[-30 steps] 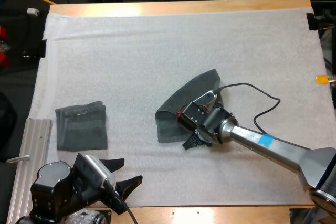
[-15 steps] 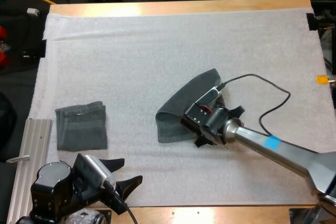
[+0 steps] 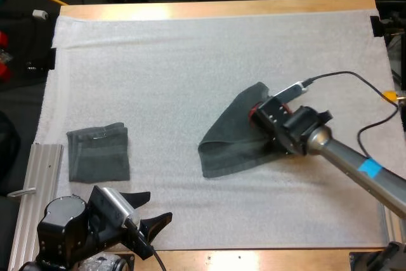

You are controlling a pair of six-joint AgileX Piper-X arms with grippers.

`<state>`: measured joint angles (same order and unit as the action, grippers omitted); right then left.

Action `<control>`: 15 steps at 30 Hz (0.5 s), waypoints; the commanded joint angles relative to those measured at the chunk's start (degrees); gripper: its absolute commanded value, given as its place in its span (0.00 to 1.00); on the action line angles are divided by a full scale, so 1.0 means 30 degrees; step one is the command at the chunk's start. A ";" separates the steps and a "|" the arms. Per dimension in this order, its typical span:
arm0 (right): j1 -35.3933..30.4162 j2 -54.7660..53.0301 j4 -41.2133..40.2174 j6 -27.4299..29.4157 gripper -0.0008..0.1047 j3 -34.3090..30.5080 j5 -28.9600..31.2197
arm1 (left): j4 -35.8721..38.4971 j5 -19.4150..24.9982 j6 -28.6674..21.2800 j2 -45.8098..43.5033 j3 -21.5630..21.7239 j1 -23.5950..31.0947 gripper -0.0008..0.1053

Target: Pick towel from pile, fold and stack

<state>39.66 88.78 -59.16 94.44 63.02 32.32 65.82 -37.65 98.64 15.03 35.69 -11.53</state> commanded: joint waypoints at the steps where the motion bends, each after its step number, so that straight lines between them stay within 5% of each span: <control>1: -0.0246 -0.0460 -0.0247 -0.0495 0.22 0.0022 -0.0610 | -0.0175 -0.0107 0.0020 0.0013 0.0125 -0.0096 0.60; 6: -0.0725 -0.1356 -0.0674 -0.0681 0.56 0.0022 -0.1386 | -0.0175 -0.0107 0.0020 0.0013 0.0125 -0.0096 0.60; 15: -0.1820 -0.3504 -0.1225 -0.1973 0.58 -0.1774 -0.3512 | -0.0175 -0.0107 0.0020 0.0013 0.0125 -0.0096 0.60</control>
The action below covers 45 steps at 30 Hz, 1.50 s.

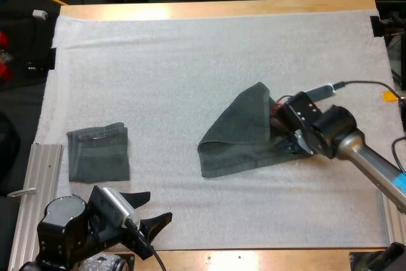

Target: Pick towel from pile, fold and stack

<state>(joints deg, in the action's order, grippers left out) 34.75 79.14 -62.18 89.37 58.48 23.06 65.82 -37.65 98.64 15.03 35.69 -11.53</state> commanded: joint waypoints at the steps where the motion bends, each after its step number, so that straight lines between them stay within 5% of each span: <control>1: -0.0318 -0.0479 -0.0094 -0.0317 0.58 -0.0729 -0.0566 | -0.0175 -0.0107 0.0020 0.0013 0.0125 -0.0096 0.60; 5: -0.1556 -0.1304 0.1589 -0.0313 0.58 -0.3252 -0.2810 | -0.0175 -0.0107 0.0020 0.0013 0.0125 -0.0096 0.60; 15: -0.5241 -0.1191 0.5000 -0.0313 0.58 -0.4681 -0.8259 | 0.0084 -0.0107 0.0159 0.0013 0.0125 -0.0096 0.60; 27: -0.7200 0.1035 0.7033 -0.0730 0.58 -0.4681 -1.1520 | 0.0658 0.1164 0.1031 0.0013 0.0074 -0.0096 0.60; 37: -0.7200 0.2500 0.7570 -0.1096 0.58 -0.4681 -1.1626 | 0.2146 0.1203 0.0964 0.0013 0.0005 -0.0096 0.60; 45: -0.7200 0.2693 0.8193 -0.1869 0.27 -0.4681 -1.2287 | 0.2145 0.1203 0.0964 0.0013 0.0005 -0.0096 0.60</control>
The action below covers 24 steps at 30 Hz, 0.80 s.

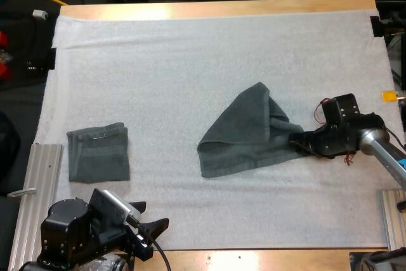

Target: Pick towel from pile, fold and stack

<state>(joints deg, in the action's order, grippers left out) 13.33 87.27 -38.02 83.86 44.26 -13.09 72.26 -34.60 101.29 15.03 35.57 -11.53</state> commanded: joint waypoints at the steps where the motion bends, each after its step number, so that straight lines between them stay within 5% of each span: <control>1: -0.0062 -0.0018 0.0138 -0.0060 0.22 0.0060 -0.0176 | 0.0001 0.0187 0.0080 0.0013 0.0045 -0.0096 0.60; 6: -0.0062 -0.0018 -0.0186 -0.0062 0.01 0.0060 -0.0215 | 0.0001 0.0187 0.0080 0.0013 0.0045 -0.0096 0.60; 15: 0.0530 -0.1512 -0.2384 0.1742 0.01 0.0060 0.0408 | -0.0753 -0.0335 -0.0442 0.2321 0.0045 -0.0096 0.60; 24: 0.0529 -0.3081 -0.4625 0.2098 0.01 0.0060 0.0859 | -0.4345 -0.1536 -0.0441 0.7007 0.0045 -0.0096 0.60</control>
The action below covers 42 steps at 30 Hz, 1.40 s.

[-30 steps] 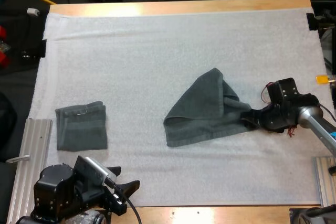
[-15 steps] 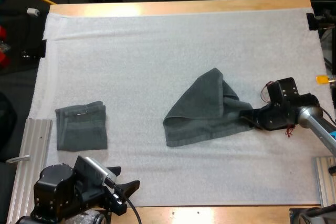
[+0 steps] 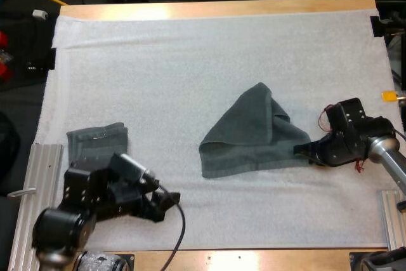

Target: Pick towel from pile, fold and stack

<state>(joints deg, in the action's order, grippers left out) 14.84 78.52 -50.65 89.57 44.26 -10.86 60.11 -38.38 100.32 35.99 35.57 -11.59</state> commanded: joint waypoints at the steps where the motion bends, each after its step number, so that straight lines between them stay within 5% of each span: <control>1: 0.0025 -0.0267 -0.0641 0.0223 0.01 0.0060 0.0115 | -0.0657 -0.0341 -0.0119 0.0560 0.0045 -0.0207 0.60; 7: 0.0025 -0.0363 -0.0854 0.0217 0.01 -0.0038 0.0115 | -0.3109 -0.0242 0.0413 0.3826 0.0045 -0.2276 0.60; 12: 0.0025 -0.0363 -0.0810 0.0217 0.01 -0.0716 0.0115 | -0.5501 0.1277 0.1720 0.7470 0.0045 -0.4463 0.60; 24: 0.0025 -0.0507 -0.0131 0.0193 0.01 -0.2566 -0.0218 | -1.1418 0.2408 0.5225 1.3449 0.0045 -0.5186 0.60; 38: 0.0025 -0.2285 0.0936 0.0081 0.01 -0.2572 -0.0323 | -1.1584 0.1578 0.5251 1.7255 0.1207 -0.5186 0.60; 42: 0.0025 -0.2441 0.1043 0.0081 0.01 -0.2572 -0.0323 | -1.1304 0.1362 0.5251 1.7254 0.1200 -0.5186 0.50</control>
<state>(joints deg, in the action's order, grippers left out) 14.84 71.67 -47.81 89.53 36.45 -11.23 25.85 -33.88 115.81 87.68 38.85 -26.97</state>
